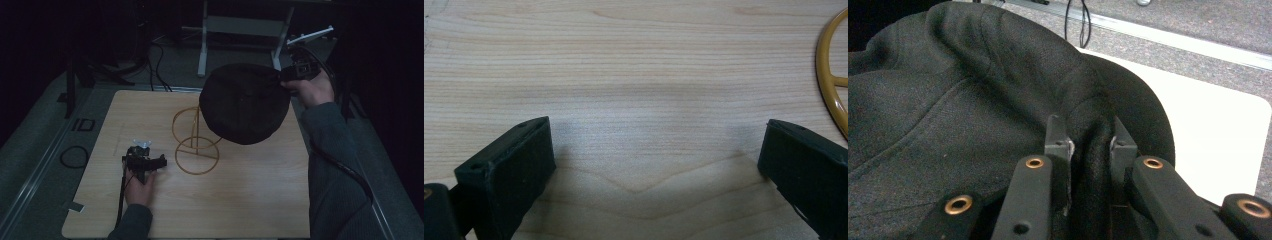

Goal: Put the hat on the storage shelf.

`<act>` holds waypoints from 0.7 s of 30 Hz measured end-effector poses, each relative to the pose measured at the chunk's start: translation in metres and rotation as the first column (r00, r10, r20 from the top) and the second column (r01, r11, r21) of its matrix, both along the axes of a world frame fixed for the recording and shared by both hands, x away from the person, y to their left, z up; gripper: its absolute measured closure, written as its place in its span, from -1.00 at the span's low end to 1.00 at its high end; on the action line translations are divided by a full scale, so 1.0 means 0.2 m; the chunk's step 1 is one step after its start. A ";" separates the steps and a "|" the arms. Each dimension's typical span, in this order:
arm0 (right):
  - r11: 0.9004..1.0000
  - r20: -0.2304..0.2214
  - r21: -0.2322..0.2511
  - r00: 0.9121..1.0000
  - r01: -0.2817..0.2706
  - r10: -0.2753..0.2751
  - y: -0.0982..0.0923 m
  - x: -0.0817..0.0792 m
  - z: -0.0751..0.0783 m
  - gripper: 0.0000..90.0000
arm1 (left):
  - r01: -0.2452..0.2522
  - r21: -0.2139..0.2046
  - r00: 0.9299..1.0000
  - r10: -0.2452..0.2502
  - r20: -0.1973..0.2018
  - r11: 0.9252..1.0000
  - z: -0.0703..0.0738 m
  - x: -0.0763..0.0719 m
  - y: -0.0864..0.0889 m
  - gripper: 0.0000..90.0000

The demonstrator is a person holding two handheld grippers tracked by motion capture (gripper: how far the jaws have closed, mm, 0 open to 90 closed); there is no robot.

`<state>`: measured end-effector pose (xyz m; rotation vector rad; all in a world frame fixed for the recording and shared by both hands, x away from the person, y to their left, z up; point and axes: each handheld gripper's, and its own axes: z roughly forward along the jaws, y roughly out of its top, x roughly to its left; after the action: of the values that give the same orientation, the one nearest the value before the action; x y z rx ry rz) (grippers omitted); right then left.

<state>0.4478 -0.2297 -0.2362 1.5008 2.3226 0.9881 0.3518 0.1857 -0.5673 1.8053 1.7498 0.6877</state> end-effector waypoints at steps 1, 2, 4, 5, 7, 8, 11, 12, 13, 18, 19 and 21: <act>1.000 0.000 0.000 1.000 0.000 0.000 0.00 0.00 0.00 0.73 | 0.000 0.000 1.000 0.000 0.000 1.000 0.00 0.00 0.00 -0.97; 1.000 0.003 0.001 1.000 -0.004 0.004 0.01 0.00 0.00 0.73 | -0.001 0.000 1.000 0.001 0.001 1.000 0.00 0.00 0.00 -0.97; 1.000 0.002 0.004 1.000 -0.008 0.008 0.03 0.00 0.00 0.73 | 0.000 0.001 1.000 0.000 0.000 1.000 0.00 0.00 0.00 -0.97; 1.000 -0.001 0.006 1.000 -0.009 0.009 0.03 0.00 0.00 0.73 | 0.000 0.001 1.000 0.000 0.000 1.000 0.00 0.00 0.00 -0.97; 1.000 -0.002 0.010 1.000 -0.011 0.011 0.04 0.00 0.00 0.73 | 0.000 0.001 1.000 0.000 0.000 1.000 0.00 0.00 0.00 -0.97; 1.000 -0.002 0.010 1.000 -0.011 0.011 0.04 0.00 0.00 0.73 | 0.000 0.001 1.000 0.000 0.000 1.000 0.00 0.00 0.00 -0.97; 1.000 -0.005 0.010 1.000 -0.019 0.019 0.06 0.01 -0.01 0.73 | 0.001 0.001 1.000 -0.001 0.000 1.000 0.00 0.00 0.00 -0.97; 1.000 -0.004 0.010 1.000 -0.020 0.020 0.07 0.01 -0.01 0.73 | 0.000 0.001 1.000 0.000 0.000 1.000 0.00 0.00 0.00 -0.97; 1.000 -0.004 0.011 1.000 -0.023 0.023 0.07 0.01 0.00 0.73 | 0.000 0.000 1.000 0.000 0.000 1.000 0.00 0.00 0.00 -0.97; 0.999 0.000 0.016 1.000 -0.028 0.028 0.09 0.01 0.00 0.73 | 0.000 0.000 1.000 0.000 0.000 1.000 0.00 0.00 0.00 -0.97; 0.999 0.000 0.016 1.000 -0.028 0.028 0.09 0.01 0.00 0.73 | 0.000 0.000 1.000 0.000 0.000 1.000 0.00 0.00 0.00 -0.97; 0.999 0.001 0.017 1.000 -0.031 0.031 0.10 0.01 0.00 0.73 | 0.000 0.000 1.000 0.000 0.000 1.000 0.00 0.00 0.00 -0.97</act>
<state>0.4496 -0.2099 -0.2365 1.4748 2.3500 1.0184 0.3518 0.1857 -0.5673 1.8058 1.7498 0.6878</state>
